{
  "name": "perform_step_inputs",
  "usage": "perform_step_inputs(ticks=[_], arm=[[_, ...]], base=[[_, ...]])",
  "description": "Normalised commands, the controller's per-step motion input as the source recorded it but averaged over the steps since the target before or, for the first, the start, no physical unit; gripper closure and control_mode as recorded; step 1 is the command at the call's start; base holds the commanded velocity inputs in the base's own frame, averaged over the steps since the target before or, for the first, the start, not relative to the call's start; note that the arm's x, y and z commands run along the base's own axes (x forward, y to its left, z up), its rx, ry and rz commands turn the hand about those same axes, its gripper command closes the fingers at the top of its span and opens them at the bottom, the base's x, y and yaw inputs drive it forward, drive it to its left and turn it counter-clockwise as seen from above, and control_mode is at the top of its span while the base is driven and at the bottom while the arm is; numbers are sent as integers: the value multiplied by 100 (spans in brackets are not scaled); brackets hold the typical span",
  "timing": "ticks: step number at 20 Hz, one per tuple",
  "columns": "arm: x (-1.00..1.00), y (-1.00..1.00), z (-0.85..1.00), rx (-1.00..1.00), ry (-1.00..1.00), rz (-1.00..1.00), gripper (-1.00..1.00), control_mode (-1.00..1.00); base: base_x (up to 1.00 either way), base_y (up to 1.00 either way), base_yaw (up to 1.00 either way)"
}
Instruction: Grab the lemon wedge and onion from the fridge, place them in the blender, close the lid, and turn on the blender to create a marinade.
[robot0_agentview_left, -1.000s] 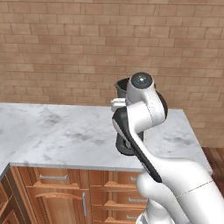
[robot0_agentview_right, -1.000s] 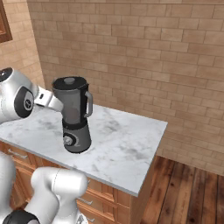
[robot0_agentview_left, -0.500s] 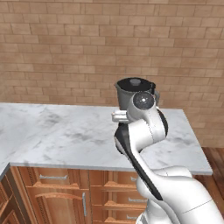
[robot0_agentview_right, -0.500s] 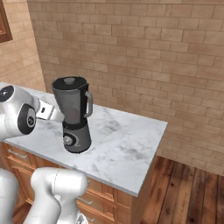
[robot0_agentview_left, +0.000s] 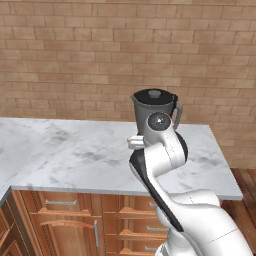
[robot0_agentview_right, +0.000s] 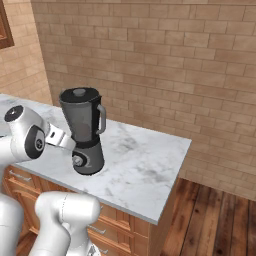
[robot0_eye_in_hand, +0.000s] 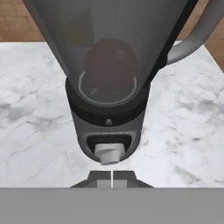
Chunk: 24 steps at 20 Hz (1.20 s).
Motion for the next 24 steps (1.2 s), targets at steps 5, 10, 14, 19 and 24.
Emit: perform_step_inputs(ticks=[5, 10, 14, 19, 24], arm=[[1, 0, -17, 0, 6, -7, 100, -100], [9, 0, -3, 0, 0, -5, 100, -100], [11, -1, -10, 0, 0, -3, 100, -100], [17, -5, -20, 0, 1, -2, 100, -100], [18, -7, -19, 0, 1, -2, 100, -100]], base=[[0, 0, 0], [0, 0, 0], [0, 0, 0], [0, 0, 0], [0, 0, 0]])
